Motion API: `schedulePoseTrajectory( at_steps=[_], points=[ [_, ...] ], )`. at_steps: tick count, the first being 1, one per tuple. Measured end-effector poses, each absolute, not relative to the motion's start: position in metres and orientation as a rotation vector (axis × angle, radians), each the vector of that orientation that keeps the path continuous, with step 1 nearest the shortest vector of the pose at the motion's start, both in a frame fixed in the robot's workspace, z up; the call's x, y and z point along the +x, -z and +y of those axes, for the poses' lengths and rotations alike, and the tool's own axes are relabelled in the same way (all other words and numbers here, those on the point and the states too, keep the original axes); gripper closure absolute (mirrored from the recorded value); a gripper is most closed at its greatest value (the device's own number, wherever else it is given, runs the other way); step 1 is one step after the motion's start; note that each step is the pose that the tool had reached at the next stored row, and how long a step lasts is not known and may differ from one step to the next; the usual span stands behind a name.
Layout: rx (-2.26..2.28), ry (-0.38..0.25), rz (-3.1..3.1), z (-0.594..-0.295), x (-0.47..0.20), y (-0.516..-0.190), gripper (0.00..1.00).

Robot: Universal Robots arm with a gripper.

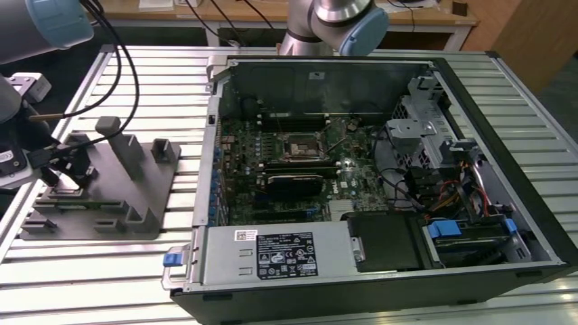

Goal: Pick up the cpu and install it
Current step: 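Pick up the cpu and move it towards the insertion slot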

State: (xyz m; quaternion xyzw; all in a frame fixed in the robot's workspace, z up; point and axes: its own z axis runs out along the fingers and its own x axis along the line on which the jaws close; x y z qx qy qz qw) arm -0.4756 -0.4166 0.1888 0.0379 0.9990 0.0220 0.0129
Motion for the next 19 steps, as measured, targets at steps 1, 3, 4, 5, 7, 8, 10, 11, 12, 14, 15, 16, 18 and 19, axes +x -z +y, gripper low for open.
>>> schedulePoseTrajectory(
  at_steps=[1, 3, 4, 5, 7, 8, 10, 11, 12, 14, 15, 16, 18, 19],
  points=[
    [0.118, -0.069, 3.113, -0.4165, -0.4756, -0.1887, 0.41],
    [0.118, -0.070, 3.113, -0.4159, -0.4756, -0.1885, 0.41],
    [0.118, -0.071, 3.113, -0.4158, -0.4756, -0.1884, 0.41],
    [0.118, -0.072, 3.113, -0.4157, -0.4756, -0.1883, 0.41],
    [0.118, -0.073, 3.113, -0.4152, -0.4756, -0.1881, 0.41],
    [0.118, -0.073, 3.113, -0.4152, -0.4757, -0.1882, 0.41],
    [0.118, -0.073, 3.113, -0.4151, -0.4761, -0.1880, 0.41],
    [0.118, -0.074, 3.113, -0.4151, -0.4765, -0.1880, 0.41],
    [0.118, -0.074, 3.113, -0.4150, -0.4768, -0.1880, 0.41],
    [0.118, -0.074, 3.113, -0.4150, -0.4774, -0.1880, 0.41],
    [0.118, -0.074, 3.113, -0.4150, -0.4774, -0.1880, 0.41],
    [0.118, -0.075, 3.113, -0.4150, -0.4774, -0.1880, 0.41],
    [0.118, -0.074, 3.113, -0.4150, -0.4775, -0.1879, 0.41],
    [0.118, -0.076, 3.112, -0.4149, -0.4776, -0.1876, 0.41]
  ],
)
